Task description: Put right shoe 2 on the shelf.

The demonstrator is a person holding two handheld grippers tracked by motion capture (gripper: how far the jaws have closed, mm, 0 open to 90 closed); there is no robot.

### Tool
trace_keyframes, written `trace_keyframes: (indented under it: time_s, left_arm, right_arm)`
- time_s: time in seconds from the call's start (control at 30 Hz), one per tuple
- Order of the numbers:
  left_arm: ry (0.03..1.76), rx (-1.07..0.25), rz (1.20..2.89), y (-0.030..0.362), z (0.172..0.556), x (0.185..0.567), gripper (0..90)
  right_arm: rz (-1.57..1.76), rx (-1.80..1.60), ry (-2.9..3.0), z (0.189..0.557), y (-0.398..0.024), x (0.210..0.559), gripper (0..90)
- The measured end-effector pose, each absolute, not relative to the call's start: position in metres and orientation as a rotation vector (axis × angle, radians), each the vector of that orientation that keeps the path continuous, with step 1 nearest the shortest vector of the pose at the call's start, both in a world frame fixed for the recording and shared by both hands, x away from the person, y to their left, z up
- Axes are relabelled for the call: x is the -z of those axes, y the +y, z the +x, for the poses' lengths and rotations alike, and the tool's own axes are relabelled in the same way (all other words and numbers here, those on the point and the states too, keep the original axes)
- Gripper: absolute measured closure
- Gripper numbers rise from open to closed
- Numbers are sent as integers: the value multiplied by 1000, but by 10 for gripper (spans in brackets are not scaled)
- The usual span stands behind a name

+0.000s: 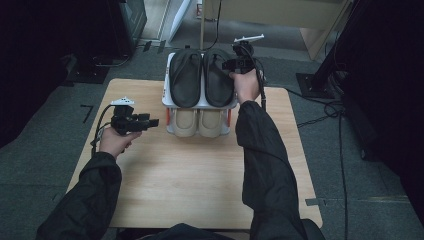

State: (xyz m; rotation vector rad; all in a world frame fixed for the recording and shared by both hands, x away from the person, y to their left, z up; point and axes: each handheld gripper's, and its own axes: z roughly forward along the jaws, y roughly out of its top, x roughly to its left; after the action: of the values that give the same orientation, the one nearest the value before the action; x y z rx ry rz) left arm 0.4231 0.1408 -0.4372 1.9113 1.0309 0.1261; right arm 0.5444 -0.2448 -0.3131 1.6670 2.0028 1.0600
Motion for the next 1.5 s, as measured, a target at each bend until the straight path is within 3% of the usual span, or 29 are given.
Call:
trace_keyframes:
  time_s: [0.23, 0.43, 0.83, 1.5]
  left_arm:
    - [1024, -129, 1924, 140, 423, 437, 407]
    - [1028, -132, 1926, 139, 422, 437, 407]
    - [1034, -131, 1922, 139, 423, 437, 407]
    - [1039, -128, 1917, 140, 423, 437, 407]
  right_arm:
    - [1567, -1102, 2024, 531, -254, 303, 574]
    - [1507, -1116, 2019, 517, -267, 294, 658]
    - [1499, -1019, 2040, 516, -278, 326, 691]
    - [1469, -1046, 2069, 511, -270, 327, 701]
